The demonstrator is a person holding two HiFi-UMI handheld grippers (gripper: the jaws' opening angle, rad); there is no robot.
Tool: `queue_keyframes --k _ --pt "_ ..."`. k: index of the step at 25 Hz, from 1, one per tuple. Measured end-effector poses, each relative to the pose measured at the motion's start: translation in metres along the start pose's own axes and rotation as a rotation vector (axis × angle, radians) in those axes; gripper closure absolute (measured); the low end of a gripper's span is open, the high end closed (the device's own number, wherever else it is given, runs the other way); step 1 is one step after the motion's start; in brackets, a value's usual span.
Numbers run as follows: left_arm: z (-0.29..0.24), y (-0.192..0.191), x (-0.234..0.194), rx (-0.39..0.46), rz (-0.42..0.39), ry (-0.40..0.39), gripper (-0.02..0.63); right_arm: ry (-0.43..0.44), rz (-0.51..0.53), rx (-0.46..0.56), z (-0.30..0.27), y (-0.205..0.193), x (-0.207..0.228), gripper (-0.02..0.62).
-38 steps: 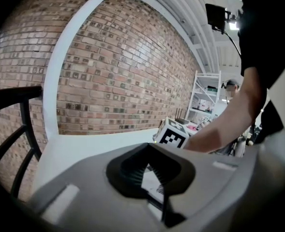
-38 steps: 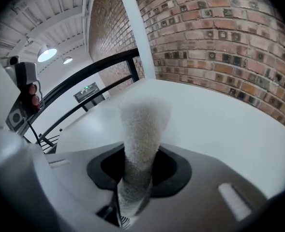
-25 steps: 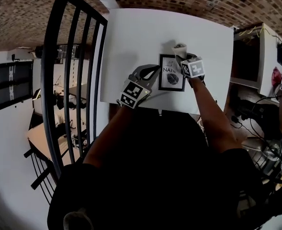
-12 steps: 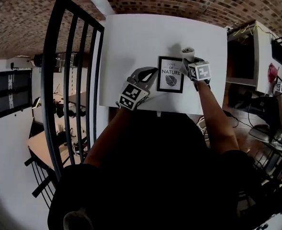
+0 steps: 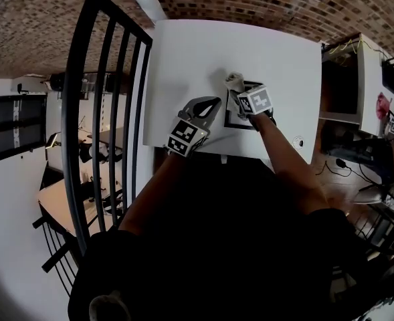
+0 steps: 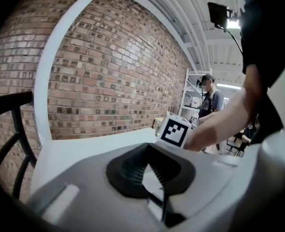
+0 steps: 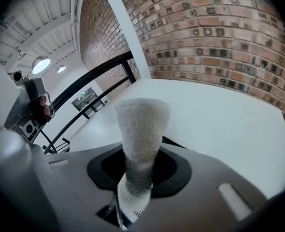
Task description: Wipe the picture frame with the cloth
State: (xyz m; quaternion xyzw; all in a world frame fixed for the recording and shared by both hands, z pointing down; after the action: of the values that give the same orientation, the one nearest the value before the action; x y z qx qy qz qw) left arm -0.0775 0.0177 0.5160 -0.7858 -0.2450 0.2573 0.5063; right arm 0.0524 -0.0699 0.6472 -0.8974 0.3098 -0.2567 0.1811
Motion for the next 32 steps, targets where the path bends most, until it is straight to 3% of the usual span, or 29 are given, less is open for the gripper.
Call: queue_keyframes --k 4,11,24,32 --pt "0.006 -0.002 -0.003 -0.003 0.003 0.002 0.604 -0.019 0.021 -0.051 -0.017 -0.007 -0.005 0.483" --pt "0.002 -0.003 -0.004 -0.005 0.007 -0.031 0.604 -0.048 0.019 -0.049 -0.013 -0.013 0.008 0.483" --pt "-0.027 0.010 0.012 -0.032 -0.002 -0.145 0.604 -0.129 -0.151 0.049 0.041 -0.036 0.051 0.483" --pt "-0.040 0.013 0.021 -0.039 -0.015 -0.174 0.604 -0.186 -0.214 0.054 0.068 -0.065 0.083 0.483"
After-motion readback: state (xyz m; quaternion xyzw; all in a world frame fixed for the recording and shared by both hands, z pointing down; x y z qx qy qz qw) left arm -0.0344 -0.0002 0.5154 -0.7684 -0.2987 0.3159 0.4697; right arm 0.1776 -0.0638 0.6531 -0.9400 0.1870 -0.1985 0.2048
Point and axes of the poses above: the fingertips, and each gripper's own axes: z backward along the fingers, x to its right, y out of its top, the point moved 7 cm from there along z, backward along the fingers, and after that the axes turned 2 degrees about -z, right-handed, at the moved point
